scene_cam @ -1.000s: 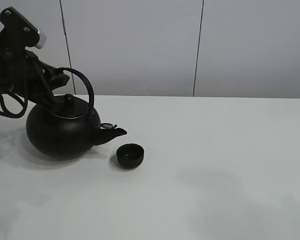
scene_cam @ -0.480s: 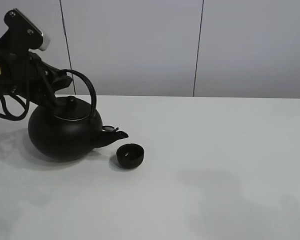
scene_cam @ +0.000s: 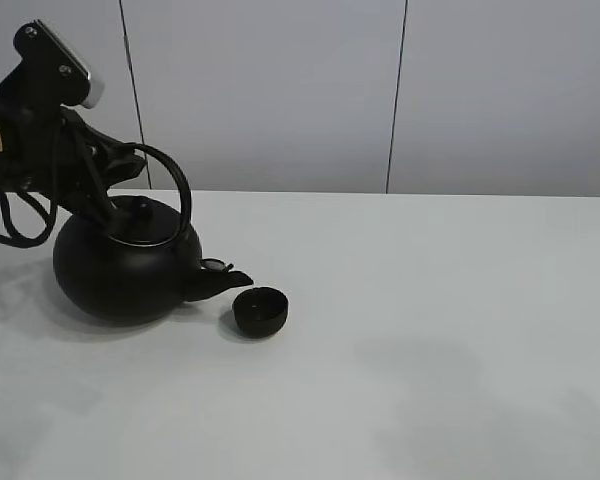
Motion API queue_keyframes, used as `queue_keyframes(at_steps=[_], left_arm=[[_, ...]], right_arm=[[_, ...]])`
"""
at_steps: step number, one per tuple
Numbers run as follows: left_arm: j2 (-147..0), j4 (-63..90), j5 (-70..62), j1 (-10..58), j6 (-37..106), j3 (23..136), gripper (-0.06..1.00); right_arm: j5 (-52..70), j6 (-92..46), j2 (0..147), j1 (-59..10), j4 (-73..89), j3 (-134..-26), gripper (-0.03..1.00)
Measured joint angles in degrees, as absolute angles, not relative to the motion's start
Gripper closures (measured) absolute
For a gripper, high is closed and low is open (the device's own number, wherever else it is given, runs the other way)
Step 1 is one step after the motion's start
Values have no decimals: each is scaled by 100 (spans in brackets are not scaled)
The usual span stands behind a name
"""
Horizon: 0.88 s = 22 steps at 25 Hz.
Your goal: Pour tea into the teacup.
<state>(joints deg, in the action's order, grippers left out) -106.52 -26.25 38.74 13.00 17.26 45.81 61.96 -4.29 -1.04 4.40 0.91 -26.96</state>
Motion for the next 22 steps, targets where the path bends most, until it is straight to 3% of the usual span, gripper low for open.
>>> queue_keyframes(at_steps=[15, 22], left_arm=[[-10652, -2625, 3851, 1300, 1650, 4581, 84], [-10652, -2303, 3906, 1300, 946, 4581, 84]], right_arm=[[6196, -429, -104, 440, 91, -2696, 38], [6196, -429, -104, 440, 91, -2696, 38]])
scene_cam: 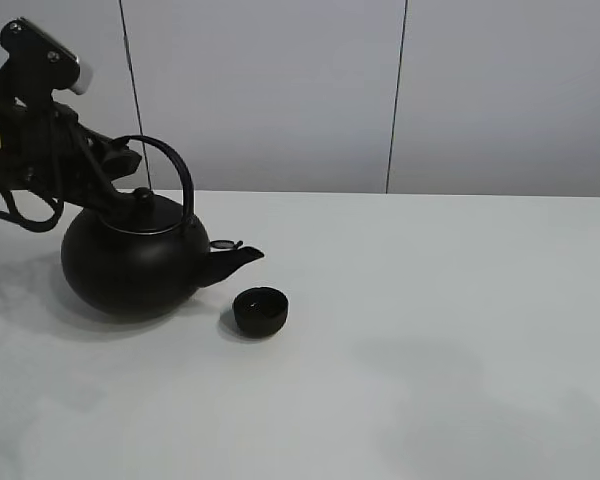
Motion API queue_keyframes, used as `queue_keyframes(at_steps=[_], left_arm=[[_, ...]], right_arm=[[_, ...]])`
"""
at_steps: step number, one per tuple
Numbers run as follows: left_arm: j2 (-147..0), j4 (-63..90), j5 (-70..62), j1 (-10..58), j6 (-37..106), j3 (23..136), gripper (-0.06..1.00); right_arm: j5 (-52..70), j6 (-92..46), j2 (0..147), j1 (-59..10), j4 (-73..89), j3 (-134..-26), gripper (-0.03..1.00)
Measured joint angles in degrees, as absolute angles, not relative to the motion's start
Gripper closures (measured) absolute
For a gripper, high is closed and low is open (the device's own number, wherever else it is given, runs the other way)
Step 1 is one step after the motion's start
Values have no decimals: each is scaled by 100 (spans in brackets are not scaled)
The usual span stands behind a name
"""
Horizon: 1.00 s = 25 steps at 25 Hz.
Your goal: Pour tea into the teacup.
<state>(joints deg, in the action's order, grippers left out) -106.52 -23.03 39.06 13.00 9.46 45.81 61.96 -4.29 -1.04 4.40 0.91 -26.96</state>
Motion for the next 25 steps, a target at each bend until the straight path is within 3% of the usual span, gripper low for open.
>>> queue_keyframes(at_steps=[8, 25], left_arm=[[-10652, -1432, 4656, 1270, 260, 4468, 84], [-10646, -764, 5836, 662, 221, 2850, 84]], right_arm=[[6196, -429, -104, 440, 91, -2696, 38], [6195, -429, -104, 440, 91, -2696, 38]])
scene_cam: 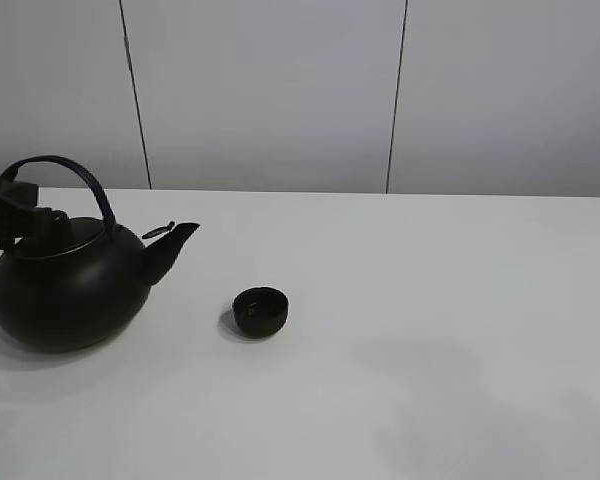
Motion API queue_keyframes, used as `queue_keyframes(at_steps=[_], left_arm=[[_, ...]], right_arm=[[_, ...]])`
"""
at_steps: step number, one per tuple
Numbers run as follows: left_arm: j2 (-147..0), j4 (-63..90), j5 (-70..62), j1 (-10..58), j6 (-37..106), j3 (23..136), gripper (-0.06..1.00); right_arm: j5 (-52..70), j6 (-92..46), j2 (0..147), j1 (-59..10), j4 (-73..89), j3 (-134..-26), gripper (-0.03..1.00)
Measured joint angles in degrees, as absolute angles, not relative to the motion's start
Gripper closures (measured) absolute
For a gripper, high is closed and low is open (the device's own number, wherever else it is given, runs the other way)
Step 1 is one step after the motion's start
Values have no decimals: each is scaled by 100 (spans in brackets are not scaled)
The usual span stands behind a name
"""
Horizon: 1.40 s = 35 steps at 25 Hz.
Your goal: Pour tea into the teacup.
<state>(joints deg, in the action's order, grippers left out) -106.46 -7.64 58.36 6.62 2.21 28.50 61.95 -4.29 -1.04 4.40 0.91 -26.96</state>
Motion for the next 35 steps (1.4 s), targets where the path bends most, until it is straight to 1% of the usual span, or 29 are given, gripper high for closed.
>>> queue_keyframes(at_steps=[14, 16, 24, 29, 35], left_arm=[[-10642, -810, 5914, 662, 227, 2741, 84], [-10642, -849, 5945, 662, 212, 2741, 83], [-10560, -944, 6365, 662, 73, 2444, 67], [-10501, -972, 6517, 662, 0, 2203, 49], [-10135, -1238, 6517, 668, -200, 1860, 31]], right_arm=[[6195, -429, -104, 440, 91, -2696, 38], [6195, -429, -104, 440, 91, -2696, 38], [6199, -429, -104, 440, 91, -2696, 38], [6199, -429, -104, 440, 91, -2696, 38], [6199, -429, -104, 440, 91, -2696, 38]])
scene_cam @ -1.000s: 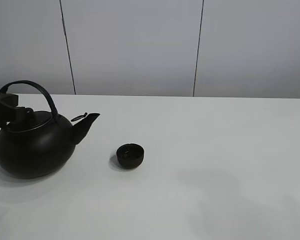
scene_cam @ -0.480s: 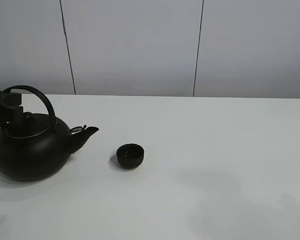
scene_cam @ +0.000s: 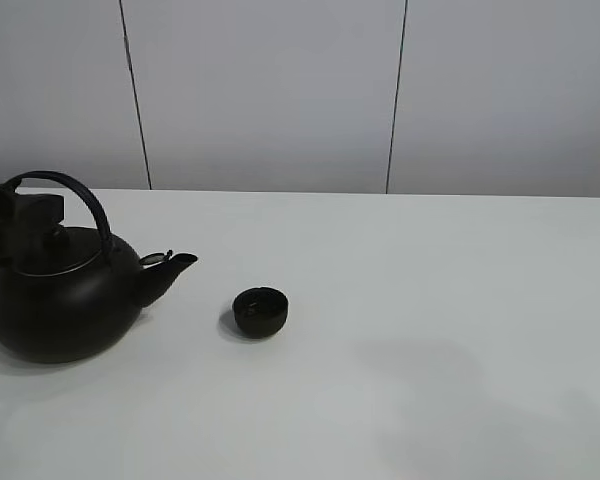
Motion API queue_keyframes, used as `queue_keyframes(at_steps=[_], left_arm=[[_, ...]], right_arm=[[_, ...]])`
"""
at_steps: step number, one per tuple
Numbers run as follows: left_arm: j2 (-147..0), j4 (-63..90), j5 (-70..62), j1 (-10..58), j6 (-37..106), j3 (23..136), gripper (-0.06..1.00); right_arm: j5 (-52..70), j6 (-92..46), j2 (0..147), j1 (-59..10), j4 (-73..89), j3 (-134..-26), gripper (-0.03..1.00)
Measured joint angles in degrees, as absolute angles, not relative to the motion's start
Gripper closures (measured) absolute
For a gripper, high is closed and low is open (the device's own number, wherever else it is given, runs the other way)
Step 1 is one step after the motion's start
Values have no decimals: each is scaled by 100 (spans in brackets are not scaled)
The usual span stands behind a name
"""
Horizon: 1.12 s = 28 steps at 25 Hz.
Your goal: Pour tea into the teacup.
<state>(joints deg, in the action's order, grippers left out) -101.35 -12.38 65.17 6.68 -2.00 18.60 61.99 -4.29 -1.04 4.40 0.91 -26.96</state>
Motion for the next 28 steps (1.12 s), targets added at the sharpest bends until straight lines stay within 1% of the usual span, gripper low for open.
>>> queue_keyframes(at_steps=[2, 5, 7, 11, 14, 16, 19, 22, 25, 28], left_arm=[[-9909, -1243, 6517, 672, -220, 1745, 28], [-9489, -1279, 6417, 701, -390, 1656, 26], [-9086, -1349, 6030, 721, -634, 1656, 26], [-7961, -1414, 4725, 721, -838, 1704, 26], [-6971, -1601, 3275, 721, -1031, 2082, 26], [-6334, -1871, 1994, 721, -1295, 2542, 26], [-5684, -2306, 301, 721, -1577, 3407, 26], [-5160, -2363, -1236, 721, -1633, 4354, 26], [-4599, -1974, -2652, 721, -1193, 5117, 26], [-3974, -1149, -3892, 721, -279, 5524, 26]], right_arm=[[6199, -429, -104, 440, 91, -2696, 38], [6199, -429, -104, 440, 91, -2696, 38], [6199, -429, -104, 440, 91, -2696, 38], [6199, -429, -104, 440, 91, -2696, 38], [6192, -429, -104, 440, 91, -2696, 38], [6192, -429, -104, 440, 91, -2696, 38], [6192, -429, -104, 440, 91, -2696, 38], [6197, -429, -104, 440, 91, -2696, 38], [6197, -429, -104, 440, 91, -2696, 38], [6197, -429, -104, 440, 91, -2696, 38]])
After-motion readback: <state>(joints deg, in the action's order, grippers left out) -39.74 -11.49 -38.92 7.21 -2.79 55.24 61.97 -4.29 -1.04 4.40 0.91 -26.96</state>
